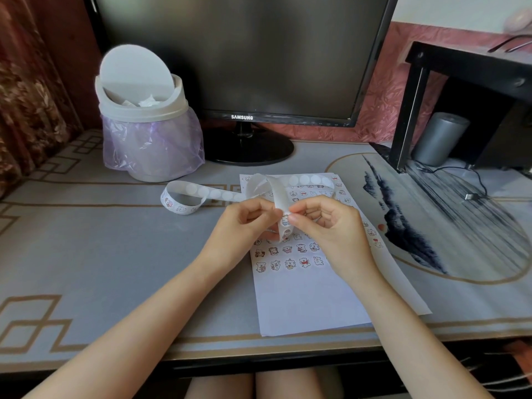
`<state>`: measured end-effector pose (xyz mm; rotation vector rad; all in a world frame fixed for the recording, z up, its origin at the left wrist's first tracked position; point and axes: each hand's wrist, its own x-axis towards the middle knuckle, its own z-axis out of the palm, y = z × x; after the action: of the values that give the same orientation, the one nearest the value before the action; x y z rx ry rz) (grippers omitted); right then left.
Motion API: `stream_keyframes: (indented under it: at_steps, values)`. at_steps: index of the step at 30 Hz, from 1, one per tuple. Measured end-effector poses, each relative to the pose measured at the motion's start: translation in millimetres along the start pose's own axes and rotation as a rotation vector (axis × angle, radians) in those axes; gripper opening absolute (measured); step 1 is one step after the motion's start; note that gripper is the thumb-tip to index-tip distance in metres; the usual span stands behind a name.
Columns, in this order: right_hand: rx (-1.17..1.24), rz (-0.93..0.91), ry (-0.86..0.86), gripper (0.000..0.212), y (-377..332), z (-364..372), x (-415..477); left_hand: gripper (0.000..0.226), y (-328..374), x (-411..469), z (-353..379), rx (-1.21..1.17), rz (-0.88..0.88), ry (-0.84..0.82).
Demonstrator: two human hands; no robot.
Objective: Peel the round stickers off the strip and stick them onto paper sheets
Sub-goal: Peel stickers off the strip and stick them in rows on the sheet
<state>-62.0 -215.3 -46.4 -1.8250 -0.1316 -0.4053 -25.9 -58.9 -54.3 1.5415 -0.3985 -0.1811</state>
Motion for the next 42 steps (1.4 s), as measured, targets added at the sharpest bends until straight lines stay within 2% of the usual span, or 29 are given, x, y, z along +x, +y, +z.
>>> stream_keyframes:
  at_steps: [12, 31, 42]
  values:
    - [-0.054, -0.032, -0.008, 0.009, 3.0, 0.5, 0.2, 0.014, 1.2, -0.1, -0.1, -0.012, -0.023, 0.01]
    - [-0.228, -0.134, -0.029, 0.008, -0.3, 2.1, -2.5, 0.013, -1.3, 1.2, -0.8, -0.021, -0.066, 0.054]
    - [-0.478, -0.241, 0.009, 0.006, 1.5, 0.8, -5.0, 0.018, 0.0, -0.2, -0.8, -0.006, -0.069, 0.06]
